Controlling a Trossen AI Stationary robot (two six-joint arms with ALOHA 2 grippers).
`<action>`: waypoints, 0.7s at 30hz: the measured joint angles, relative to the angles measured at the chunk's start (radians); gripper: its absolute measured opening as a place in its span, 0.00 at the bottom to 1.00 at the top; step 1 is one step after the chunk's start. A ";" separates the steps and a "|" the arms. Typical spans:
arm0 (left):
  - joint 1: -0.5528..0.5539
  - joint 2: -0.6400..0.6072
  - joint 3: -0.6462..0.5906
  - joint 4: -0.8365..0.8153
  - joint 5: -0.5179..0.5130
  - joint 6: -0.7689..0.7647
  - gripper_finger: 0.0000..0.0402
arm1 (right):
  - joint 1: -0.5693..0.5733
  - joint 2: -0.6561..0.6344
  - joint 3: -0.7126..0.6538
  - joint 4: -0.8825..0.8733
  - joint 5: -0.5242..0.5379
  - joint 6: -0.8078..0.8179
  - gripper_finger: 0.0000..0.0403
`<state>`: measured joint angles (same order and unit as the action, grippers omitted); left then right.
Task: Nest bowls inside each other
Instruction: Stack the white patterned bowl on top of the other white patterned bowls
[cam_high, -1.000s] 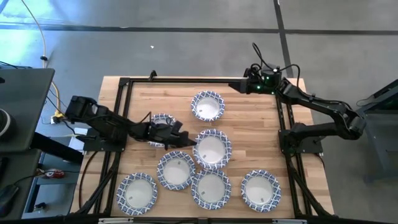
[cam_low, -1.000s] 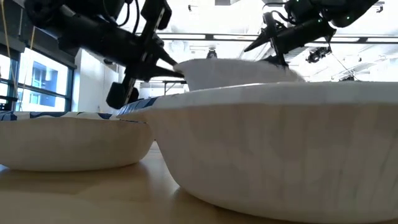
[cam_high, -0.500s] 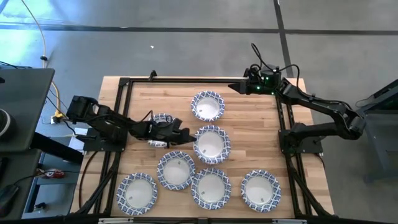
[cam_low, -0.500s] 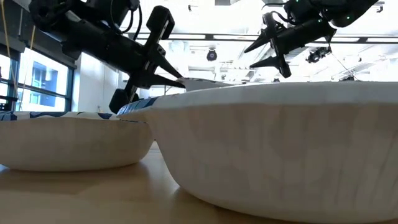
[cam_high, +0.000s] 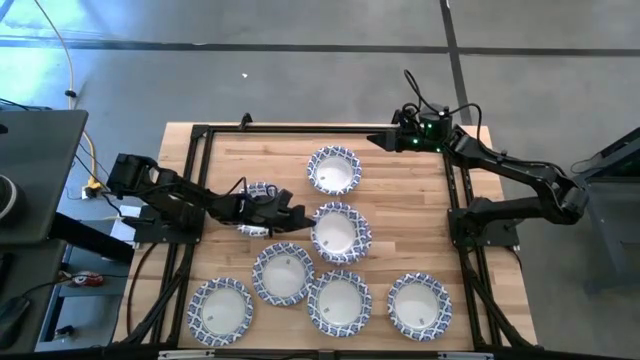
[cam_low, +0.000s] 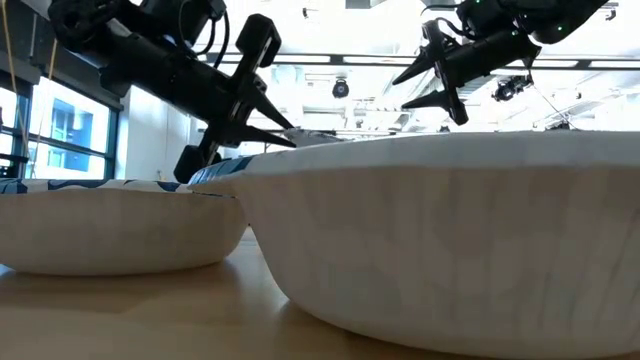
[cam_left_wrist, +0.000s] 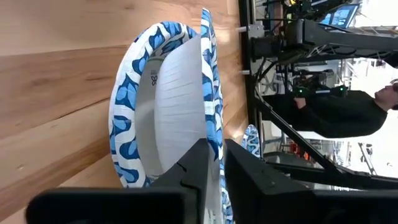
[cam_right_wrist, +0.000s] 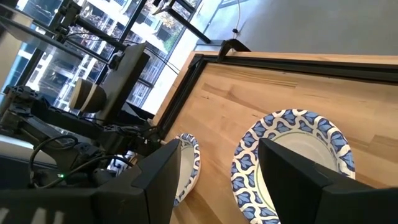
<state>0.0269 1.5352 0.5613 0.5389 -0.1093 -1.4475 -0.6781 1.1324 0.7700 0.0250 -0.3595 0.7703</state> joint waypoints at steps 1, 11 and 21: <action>0.000 0.000 0.000 0.000 0.000 -0.001 0.14 | 0.000 0.000 0.000 0.000 0.000 0.003 0.52; 0.000 0.000 0.000 -0.047 0.020 -0.028 0.36 | 0.000 0.000 0.000 0.000 0.000 0.007 0.52; 0.000 0.000 0.000 -0.064 0.027 -0.072 0.45 | 0.000 0.000 0.000 0.000 0.000 0.003 0.52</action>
<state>0.0269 1.5352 0.5610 0.4747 -0.0819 -1.5192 -0.6781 1.1324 0.7700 0.0254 -0.3592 0.7732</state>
